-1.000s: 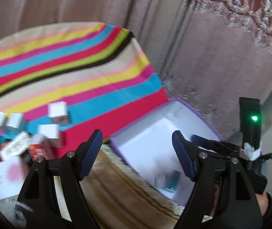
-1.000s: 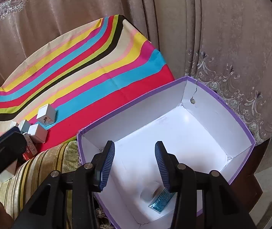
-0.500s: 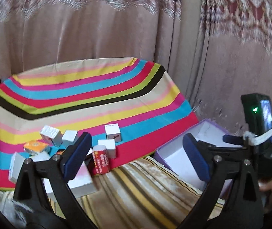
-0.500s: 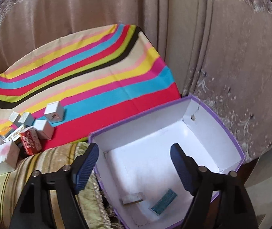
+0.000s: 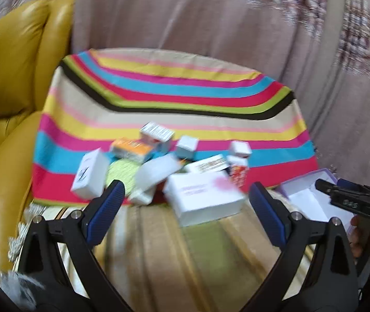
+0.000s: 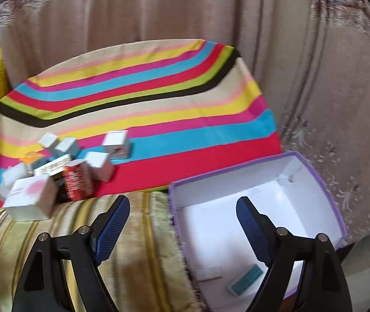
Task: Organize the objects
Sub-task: 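Move both grippers back over the cluttered cloth, then grasp the pink-printed white box with the right gripper while the left grasps the foam block, then place the pink-printed box and foam block into the purple-rimmed box, opening both grippers, then grasp the white SL box with the left gripper while the right grasps the red-and-white box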
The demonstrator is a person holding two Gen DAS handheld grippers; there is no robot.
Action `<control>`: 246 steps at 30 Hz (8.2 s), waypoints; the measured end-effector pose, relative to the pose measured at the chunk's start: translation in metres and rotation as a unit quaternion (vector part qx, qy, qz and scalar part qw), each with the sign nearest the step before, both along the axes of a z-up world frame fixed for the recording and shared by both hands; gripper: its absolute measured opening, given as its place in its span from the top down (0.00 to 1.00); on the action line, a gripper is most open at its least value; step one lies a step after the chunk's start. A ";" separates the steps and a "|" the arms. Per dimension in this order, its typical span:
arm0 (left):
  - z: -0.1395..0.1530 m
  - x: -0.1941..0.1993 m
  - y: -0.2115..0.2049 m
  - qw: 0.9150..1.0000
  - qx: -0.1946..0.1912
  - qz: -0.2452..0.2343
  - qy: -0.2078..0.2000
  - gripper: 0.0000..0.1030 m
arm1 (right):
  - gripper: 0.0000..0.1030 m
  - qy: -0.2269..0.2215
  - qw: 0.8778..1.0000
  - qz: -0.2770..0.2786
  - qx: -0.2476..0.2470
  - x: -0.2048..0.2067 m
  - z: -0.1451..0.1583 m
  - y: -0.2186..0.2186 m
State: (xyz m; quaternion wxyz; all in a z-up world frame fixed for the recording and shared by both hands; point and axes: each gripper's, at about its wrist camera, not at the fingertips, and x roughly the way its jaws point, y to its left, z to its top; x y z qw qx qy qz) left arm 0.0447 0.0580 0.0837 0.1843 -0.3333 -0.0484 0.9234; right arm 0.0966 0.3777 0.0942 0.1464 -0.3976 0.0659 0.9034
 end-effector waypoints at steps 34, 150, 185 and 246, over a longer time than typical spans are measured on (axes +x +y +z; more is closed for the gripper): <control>-0.049 -0.083 0.000 0.976 -0.187 -0.092 -0.058 0.23 | 0.13 -0.068 0.974 0.203 -0.072 -0.061 -0.020 -0.156; -0.015 -0.024 0.241 0.952 0.043 -0.284 -0.102 0.32 | 0.10 -0.033 0.978 -0.194 -0.066 0.043 -0.035 0.111; -0.015 -0.032 0.099 0.981 0.120 -0.107 -0.104 0.22 | 0.10 -0.028 0.994 -0.062 -0.085 0.008 -0.030 0.040; -0.089 -0.136 -0.107 0.967 0.057 0.159 -0.190 0.28 | 0.16 -0.088 0.971 0.121 -0.188 -0.123 -0.069 -0.060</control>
